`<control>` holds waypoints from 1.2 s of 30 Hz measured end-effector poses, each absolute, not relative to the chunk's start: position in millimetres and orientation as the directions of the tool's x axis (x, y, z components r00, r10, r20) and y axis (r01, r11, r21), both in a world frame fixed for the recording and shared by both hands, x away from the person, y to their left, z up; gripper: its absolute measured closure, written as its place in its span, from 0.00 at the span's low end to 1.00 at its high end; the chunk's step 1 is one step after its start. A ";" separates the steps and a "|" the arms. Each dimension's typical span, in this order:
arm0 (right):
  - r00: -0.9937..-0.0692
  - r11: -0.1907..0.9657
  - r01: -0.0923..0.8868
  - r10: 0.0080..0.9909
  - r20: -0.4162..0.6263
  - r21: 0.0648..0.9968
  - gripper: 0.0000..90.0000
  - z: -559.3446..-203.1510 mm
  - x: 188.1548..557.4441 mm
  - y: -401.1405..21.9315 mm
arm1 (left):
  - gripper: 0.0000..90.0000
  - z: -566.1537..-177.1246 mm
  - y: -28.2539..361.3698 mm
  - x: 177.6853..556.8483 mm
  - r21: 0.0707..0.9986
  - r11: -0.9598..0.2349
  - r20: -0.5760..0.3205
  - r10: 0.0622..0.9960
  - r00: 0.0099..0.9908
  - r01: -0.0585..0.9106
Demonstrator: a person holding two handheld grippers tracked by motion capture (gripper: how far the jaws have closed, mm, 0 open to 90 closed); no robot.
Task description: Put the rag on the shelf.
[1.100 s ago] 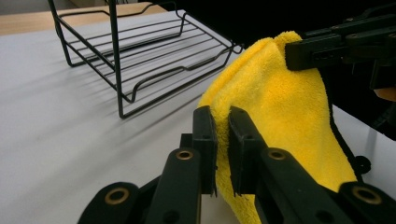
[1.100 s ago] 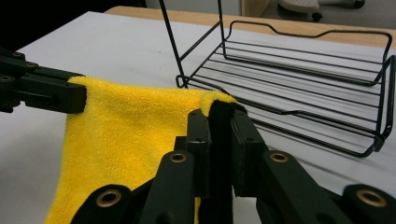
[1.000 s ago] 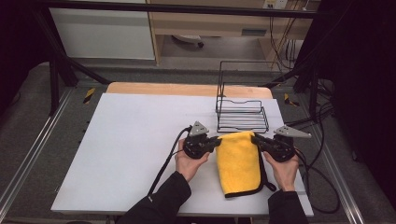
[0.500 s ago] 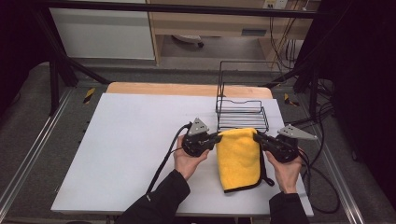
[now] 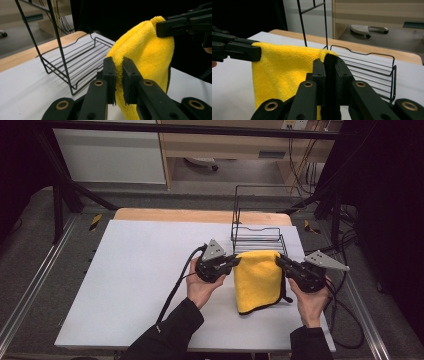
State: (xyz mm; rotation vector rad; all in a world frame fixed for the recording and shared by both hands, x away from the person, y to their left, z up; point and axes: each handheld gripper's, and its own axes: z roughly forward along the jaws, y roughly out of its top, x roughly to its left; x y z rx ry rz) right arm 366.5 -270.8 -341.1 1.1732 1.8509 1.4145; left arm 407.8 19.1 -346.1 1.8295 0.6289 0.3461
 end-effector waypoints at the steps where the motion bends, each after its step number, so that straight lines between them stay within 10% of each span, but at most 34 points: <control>1: -0.485 0.076 0.318 0.870 0.093 0.945 0.90 -341.1 366.5 -270.8 | 0.92 -344.0 18.9 407.6 0.940 -0.240 -0.064 0.575 0.816 0.243; 36: -0.450 0.036 0.121 0.893 0.022 0.992 0.90 -285.3 364.0 -261.4 | 0.92 -281.8 23.5 418.2 0.980 -0.155 -0.007 0.600 0.800 0.124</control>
